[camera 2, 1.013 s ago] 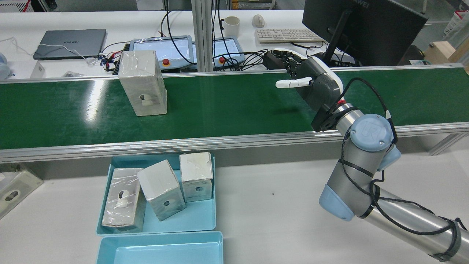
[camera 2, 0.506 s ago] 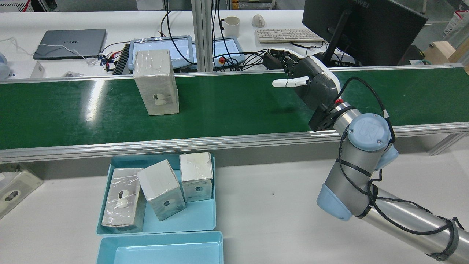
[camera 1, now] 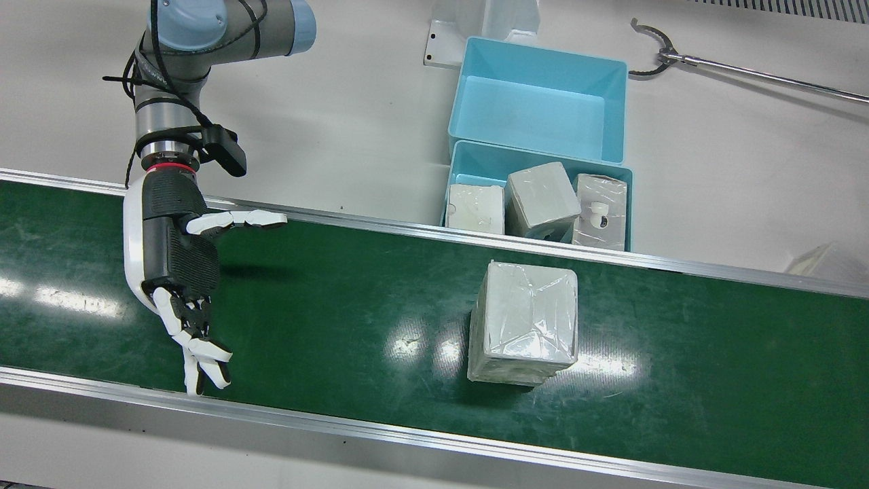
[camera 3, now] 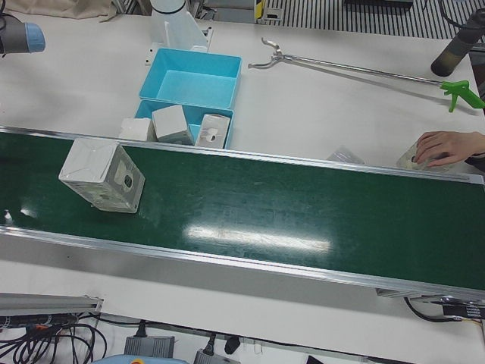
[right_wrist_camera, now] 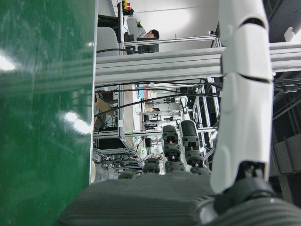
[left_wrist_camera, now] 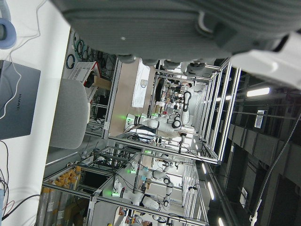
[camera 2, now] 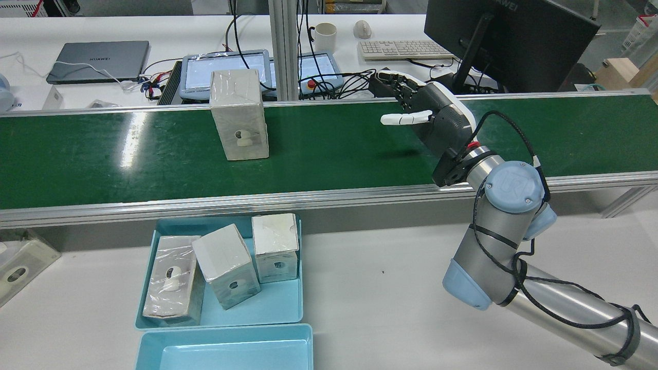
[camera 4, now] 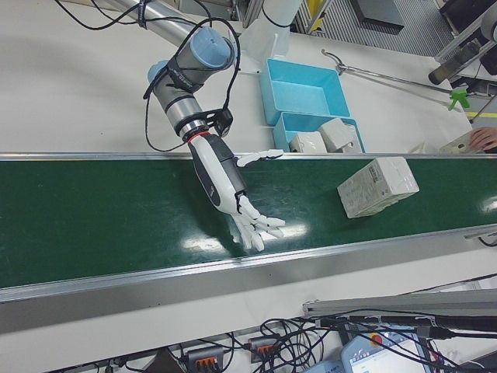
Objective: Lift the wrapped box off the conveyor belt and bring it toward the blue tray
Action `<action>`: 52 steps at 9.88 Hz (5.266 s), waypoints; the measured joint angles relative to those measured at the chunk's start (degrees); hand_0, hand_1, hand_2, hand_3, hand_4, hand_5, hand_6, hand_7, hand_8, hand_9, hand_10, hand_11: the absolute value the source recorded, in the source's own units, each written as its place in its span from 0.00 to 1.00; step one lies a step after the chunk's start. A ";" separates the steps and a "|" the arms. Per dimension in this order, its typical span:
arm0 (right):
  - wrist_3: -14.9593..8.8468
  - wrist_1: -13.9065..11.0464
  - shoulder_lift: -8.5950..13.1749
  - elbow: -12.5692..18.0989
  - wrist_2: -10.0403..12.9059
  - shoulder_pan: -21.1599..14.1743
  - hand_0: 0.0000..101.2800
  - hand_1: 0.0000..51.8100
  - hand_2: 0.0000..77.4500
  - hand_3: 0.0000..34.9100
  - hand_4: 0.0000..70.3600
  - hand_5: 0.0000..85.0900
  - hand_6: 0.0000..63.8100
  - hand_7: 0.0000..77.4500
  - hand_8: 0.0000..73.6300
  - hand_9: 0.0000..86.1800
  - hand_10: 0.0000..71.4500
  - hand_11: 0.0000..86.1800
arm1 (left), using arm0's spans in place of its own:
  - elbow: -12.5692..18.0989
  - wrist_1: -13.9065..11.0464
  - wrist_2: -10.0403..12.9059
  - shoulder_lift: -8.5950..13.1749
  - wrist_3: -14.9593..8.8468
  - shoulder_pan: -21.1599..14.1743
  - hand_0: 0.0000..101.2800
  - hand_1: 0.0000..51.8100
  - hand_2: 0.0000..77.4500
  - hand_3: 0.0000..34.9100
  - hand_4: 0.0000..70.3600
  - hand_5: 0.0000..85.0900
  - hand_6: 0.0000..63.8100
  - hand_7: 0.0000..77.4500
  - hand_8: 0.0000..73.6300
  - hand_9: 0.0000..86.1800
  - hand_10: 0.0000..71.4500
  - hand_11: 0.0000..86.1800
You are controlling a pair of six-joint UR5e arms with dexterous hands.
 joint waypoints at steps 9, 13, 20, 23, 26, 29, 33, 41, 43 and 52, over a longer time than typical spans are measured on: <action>0.26 0.01 -0.20 -0.42 0.04 0.18 0.47 0.29 0.15 0.00 0.17 0.28 0.11 0.08 0.02 0.04 0.00 0.01 | 0.00 0.00 0.00 0.00 0.00 0.00 0.00 0.00 0.01 0.00 0.00 0.01 0.01 0.01 0.01 0.01 0.01 0.01; 0.34 0.00 -0.20 -0.90 0.04 0.26 0.47 0.29 0.15 0.00 0.17 0.28 0.11 0.08 0.02 0.04 0.00 0.01 | 0.00 0.00 0.00 0.00 0.00 0.00 0.00 0.00 0.01 0.00 0.00 0.01 0.01 0.00 0.01 0.01 0.01 0.01; 0.33 0.03 -0.16 -1.42 0.04 0.12 0.47 0.29 0.13 0.00 0.16 0.28 0.11 0.08 0.02 0.04 0.00 0.01 | 0.00 0.00 0.00 0.00 0.00 0.00 0.00 0.00 0.01 0.00 0.00 0.01 0.01 0.01 0.01 0.00 0.01 0.01; 0.39 0.09 -0.02 -1.61 0.01 0.04 0.47 0.29 0.15 0.00 0.16 0.28 0.11 0.07 0.02 0.04 0.00 0.01 | 0.00 0.00 0.00 0.00 0.00 0.00 0.00 0.00 0.01 0.00 0.00 0.01 0.01 0.01 0.01 0.00 0.01 0.01; 0.75 0.09 0.39 -1.55 -0.22 0.03 0.47 0.29 0.15 0.00 0.16 0.26 0.11 0.07 0.02 0.04 0.00 0.01 | 0.00 0.00 0.00 0.00 0.00 0.00 0.00 0.00 0.01 0.00 0.00 0.01 0.01 0.01 0.01 0.01 0.01 0.01; 0.71 0.07 0.84 -1.62 -0.61 -0.07 0.47 0.29 0.15 0.00 0.16 0.26 0.11 0.07 0.02 0.04 0.00 0.01 | 0.00 0.00 0.00 0.00 0.00 0.00 0.00 0.00 0.01 0.00 0.00 0.01 0.01 0.01 0.01 0.01 0.01 0.01; 0.47 0.09 1.29 -2.19 -0.73 -0.36 0.47 0.29 0.15 0.00 0.17 0.26 0.11 0.07 0.02 0.04 0.00 0.01 | 0.00 0.00 0.00 0.00 0.00 0.00 0.00 0.00 0.01 0.00 0.00 0.01 0.01 0.01 0.01 0.01 0.01 0.01; 0.50 -0.05 4.98 -5.03 -2.77 -0.21 0.57 0.29 0.39 0.00 0.24 0.58 0.50 0.40 0.47 0.42 0.21 0.16 | 0.00 0.00 0.00 0.00 0.00 0.00 0.00 0.00 0.01 0.00 0.00 0.01 0.01 0.01 0.01 0.00 0.01 0.01; 0.56 -0.43 8.05 -4.35 -6.64 1.46 0.57 0.23 0.40 0.00 0.22 0.71 0.54 0.41 0.51 0.43 0.37 0.35 | 0.00 0.00 0.00 0.00 0.00 0.00 0.00 0.00 0.01 0.00 0.00 0.01 0.01 0.01 0.01 0.00 0.01 0.01; 0.21 -5.88 24.78 -4.10 -11.62 -11.88 0.57 0.05 0.46 0.00 0.32 0.82 0.70 0.44 0.66 0.46 0.41 0.46 | 0.00 0.00 0.00 0.00 0.00 0.00 0.00 0.00 0.01 0.00 0.00 0.01 0.01 0.01 0.01 0.00 0.01 0.01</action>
